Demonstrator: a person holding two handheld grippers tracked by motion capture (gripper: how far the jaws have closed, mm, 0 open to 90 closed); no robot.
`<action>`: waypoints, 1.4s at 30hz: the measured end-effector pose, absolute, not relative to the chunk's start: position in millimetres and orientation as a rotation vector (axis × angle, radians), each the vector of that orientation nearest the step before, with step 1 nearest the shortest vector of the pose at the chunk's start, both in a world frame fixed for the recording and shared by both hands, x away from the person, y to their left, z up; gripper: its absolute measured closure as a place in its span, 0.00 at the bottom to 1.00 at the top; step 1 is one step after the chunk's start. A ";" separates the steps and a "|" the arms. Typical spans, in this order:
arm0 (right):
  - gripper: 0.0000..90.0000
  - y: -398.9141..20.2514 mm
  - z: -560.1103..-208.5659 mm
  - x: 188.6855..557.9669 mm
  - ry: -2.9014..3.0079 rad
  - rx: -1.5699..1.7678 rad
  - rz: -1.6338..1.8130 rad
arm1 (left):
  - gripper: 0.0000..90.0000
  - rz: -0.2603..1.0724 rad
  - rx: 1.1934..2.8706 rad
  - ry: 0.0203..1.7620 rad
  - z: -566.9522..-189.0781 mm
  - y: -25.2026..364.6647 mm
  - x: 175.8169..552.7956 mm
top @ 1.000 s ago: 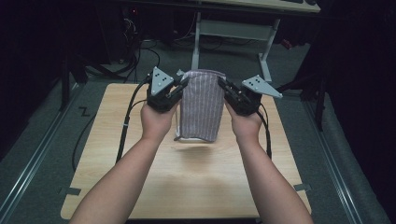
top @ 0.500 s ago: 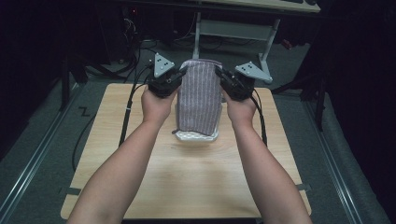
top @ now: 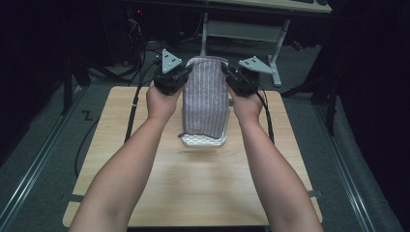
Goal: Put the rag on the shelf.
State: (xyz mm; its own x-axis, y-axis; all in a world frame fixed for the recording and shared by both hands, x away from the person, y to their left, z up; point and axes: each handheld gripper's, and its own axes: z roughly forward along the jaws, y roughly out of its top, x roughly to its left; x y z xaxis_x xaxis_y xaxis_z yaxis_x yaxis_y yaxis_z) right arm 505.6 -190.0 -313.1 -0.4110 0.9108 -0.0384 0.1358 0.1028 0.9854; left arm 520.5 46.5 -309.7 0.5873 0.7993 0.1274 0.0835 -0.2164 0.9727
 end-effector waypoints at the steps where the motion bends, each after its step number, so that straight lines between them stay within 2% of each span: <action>1: 0.93 -189.7 -315.1 508.2 1.684 1.044 1.356 | 0.88 0.782 1.688 0.748 -311.9 45.7 523.4; 13: 0.93 -187.6 -338.4 525.8 1.787 1.091 1.215 | 0.88 0.649 1.771 0.860 -340.7 39.2 547.3; 22: 0.91 -194.1 -360.2 537.1 1.826 1.145 1.180 | 0.84 0.604 1.805 0.895 -359.6 36.7 552.8; 23: 0.88 -193.4 -362.0 538.0 1.836 1.145 1.178 | 0.83 0.594 1.800 0.908 -361.3 38.5 553.4; 25: 0.76 -191.7 -363.2 539.0 1.837 1.151 1.183 | 0.77 0.558 1.790 0.928 -362.9 42.8 554.7; 27: 0.71 -192.0 -360.8 538.8 1.823 1.164 1.207 | 0.65 0.543 1.774 0.934 -362.4 46.3 554.6; 32: 0.70 -192.6 -359.6 539.1 1.842 1.171 1.197 | 0.60 0.550 1.744 0.940 -358.5 50.2 550.8; 42: 0.68 -191.4 -359.8 525.1 1.865 1.167 1.196 | 0.58 0.546 1.741 0.936 -357.8 53.2 535.8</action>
